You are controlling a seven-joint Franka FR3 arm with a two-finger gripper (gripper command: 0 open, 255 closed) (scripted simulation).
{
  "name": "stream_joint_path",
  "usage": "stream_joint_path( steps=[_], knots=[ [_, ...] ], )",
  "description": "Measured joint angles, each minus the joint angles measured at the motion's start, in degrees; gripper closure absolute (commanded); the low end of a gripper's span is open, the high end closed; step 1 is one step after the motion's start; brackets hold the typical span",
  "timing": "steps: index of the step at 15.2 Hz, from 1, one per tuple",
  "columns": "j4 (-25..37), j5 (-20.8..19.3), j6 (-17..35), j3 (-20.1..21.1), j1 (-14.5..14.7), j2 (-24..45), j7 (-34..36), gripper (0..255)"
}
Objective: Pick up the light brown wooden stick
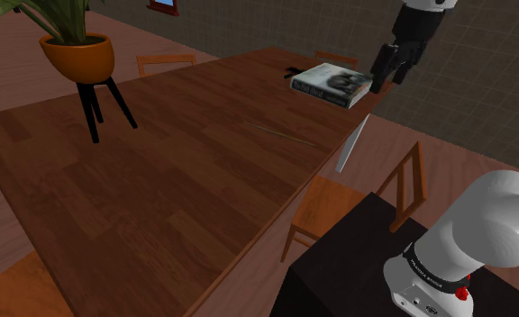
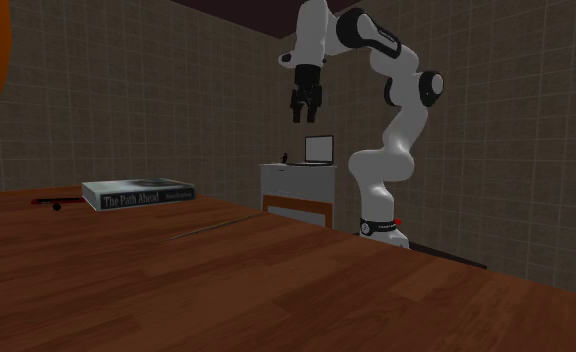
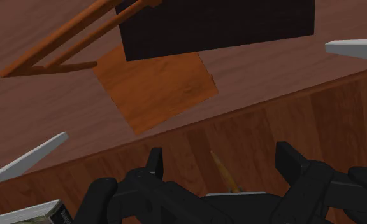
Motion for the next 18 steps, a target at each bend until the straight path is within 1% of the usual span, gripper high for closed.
stream_joint_path(
  steps=[2, 6, 11, 14, 18],
  knots=[
    [-0.13, 0.04, 0.82, -0.18, 0.15, 0.77, -0.35, 0],
    [-0.27, 0.1, 6.21, -2.01, 1.04, 6.53, -3.72, 0],
    [0.01, 0.76, 13.64, -4.22, 2.4, 14.99, -8.56, 0],
    [1.21, 1.63, 17.99, -5.12, 3.38, 21.09, -11.34, 0],
    [4.31, 3.21, 22.49, -6.24, 4.45, 29.42, -15.61, 0]
  ],
)
